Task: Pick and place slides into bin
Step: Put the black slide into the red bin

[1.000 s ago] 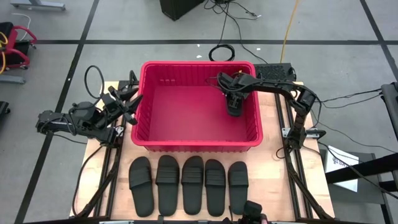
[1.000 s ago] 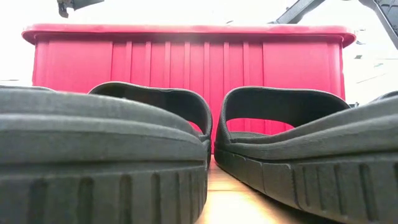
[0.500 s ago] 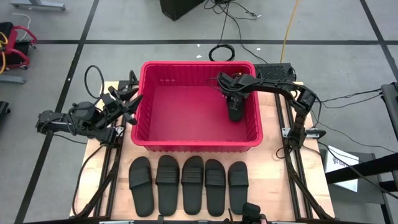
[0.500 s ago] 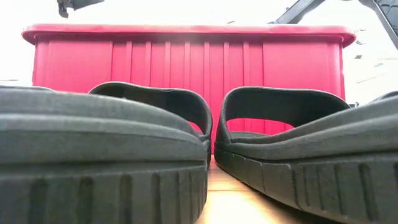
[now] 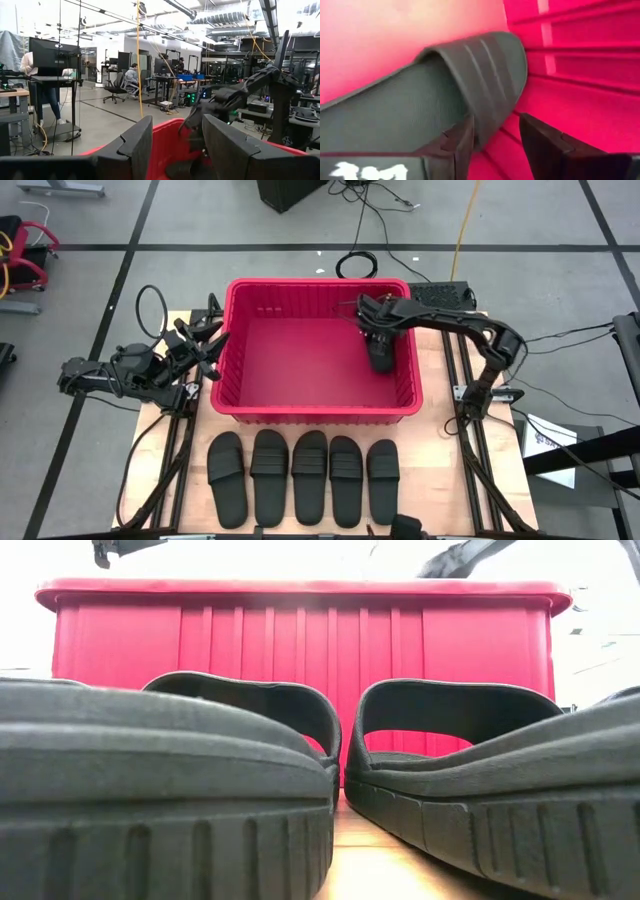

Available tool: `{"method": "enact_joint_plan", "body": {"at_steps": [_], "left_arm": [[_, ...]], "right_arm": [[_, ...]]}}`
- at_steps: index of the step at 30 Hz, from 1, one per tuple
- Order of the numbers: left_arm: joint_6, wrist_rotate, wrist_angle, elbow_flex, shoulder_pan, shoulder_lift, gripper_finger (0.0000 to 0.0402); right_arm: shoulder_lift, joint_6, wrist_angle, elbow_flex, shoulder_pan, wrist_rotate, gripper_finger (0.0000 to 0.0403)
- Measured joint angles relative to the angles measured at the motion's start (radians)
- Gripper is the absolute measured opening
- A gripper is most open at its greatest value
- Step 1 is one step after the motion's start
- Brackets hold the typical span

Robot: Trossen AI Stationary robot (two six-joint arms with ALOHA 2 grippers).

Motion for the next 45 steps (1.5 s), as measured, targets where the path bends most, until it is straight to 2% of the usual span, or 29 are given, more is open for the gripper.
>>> {"method": "enact_joint_plan", "body": {"at_steps": [5,17,36,45], "left_arm": [[0.0,0.0,0.0,0.0,0.0,0.0,0.0179],[-0.005,0.005,0.001,0.0,0.0,0.0,0.0179],[-0.042,0.032,-0.044,0.0,0.0,0.0,0.0179],[0.018,0.008,-0.017,-0.001,0.0,0.0,0.0179]], "right_arm": [[-0.104,0.018,0.0,0.0,0.032,-0.071,0.0153],[-0.311,0.05,-0.001,0.0,0.095,-0.074,0.0153],[-0.48,0.076,0.067,0.0,0.255,-0.077,0.0153],[-0.537,0.129,0.064,0.0,0.358,-0.08,0.0153]]}}
